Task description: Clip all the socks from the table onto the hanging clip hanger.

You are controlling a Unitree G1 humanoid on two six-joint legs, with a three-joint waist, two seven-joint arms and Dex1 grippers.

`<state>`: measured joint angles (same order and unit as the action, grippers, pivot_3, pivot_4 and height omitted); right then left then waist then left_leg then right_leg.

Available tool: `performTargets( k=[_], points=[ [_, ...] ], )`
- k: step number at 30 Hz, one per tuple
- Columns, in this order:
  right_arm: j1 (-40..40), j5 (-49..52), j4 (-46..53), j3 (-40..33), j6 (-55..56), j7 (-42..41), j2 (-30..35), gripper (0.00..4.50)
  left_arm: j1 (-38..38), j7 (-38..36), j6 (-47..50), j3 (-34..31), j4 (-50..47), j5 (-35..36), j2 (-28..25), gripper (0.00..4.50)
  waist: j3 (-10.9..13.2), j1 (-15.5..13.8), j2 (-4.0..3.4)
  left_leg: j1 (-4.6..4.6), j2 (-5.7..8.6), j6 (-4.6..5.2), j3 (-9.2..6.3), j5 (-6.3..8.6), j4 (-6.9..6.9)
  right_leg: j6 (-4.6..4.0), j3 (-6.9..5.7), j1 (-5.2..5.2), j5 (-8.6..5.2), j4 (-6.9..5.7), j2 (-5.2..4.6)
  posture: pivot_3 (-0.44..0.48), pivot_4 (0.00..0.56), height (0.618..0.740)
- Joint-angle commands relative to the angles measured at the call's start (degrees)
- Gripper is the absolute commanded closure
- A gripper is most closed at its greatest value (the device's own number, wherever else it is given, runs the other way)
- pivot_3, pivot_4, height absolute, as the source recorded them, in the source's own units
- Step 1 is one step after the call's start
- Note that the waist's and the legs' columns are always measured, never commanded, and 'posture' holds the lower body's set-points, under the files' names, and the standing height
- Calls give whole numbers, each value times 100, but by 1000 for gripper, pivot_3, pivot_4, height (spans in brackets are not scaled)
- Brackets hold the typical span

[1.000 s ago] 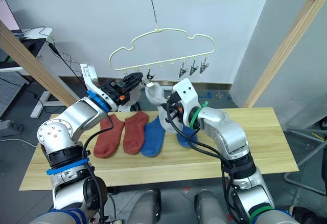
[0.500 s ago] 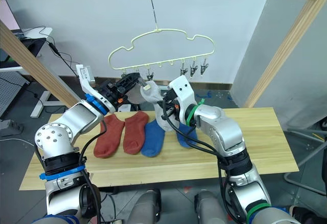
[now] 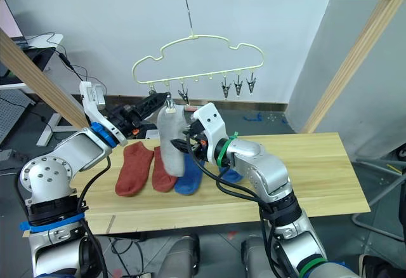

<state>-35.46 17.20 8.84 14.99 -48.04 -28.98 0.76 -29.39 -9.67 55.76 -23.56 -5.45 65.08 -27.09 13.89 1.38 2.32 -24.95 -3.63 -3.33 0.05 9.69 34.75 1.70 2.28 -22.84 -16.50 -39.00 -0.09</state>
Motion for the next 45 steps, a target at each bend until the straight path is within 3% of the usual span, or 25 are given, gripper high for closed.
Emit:
performTargets(
  k=[1,4,12,17,24,35,45],
  points=[
    [255,56,202,59,118,-169,257,1013,110,-8,-231,-33,-561,-60,17,0,0,-21,0,-2,0,0,1,0,0,0,0,0,0,2,-1,51,219,740],
    [495,49,366,25,115,-214,527,50,280,-38,-425,126,-798,-389,-3,0,0,-27,1,-5,2,0,4,0,0,0,3,-2,0,3,-4,59,218,740],
    [742,146,790,-515,201,-229,1285,18,570,-599,-1412,1109,-1035,-1829,31,0,0,-65,0,-28,-1,0,9,-1,-2,0,8,-35,0,-2,2,50,219,740],
    [832,581,1242,-1010,299,-376,1388,18,478,-854,-2372,1639,-783,-2806,269,0,0,-84,0,-36,0,0,9,0,-2,0,8,-39,0,2,2,28,221,740],
    [989,992,1519,-1246,390,-470,1457,0,173,-897,-3205,2032,-271,-3710,752,2037,0,-93,0,-44,1,2,7,0,4,1,6,-41,0,2,4,3,223,740],
    [813,1095,1554,-1355,468,-313,1506,0,-322,-774,-4285,2060,832,-4665,1243,2037,0,-76,0,-48,1,3,4,0,10,1,4,-41,0,2,8,-19,225,740],
    [618,1617,1740,-1527,289,-188,1422,0,-469,-890,-4745,2091,1302,-4934,1560,2037,0,-11,0,-51,1,3,1,-1,11,1,1,-41,1,1,7,-31,220,740]
  ],
)
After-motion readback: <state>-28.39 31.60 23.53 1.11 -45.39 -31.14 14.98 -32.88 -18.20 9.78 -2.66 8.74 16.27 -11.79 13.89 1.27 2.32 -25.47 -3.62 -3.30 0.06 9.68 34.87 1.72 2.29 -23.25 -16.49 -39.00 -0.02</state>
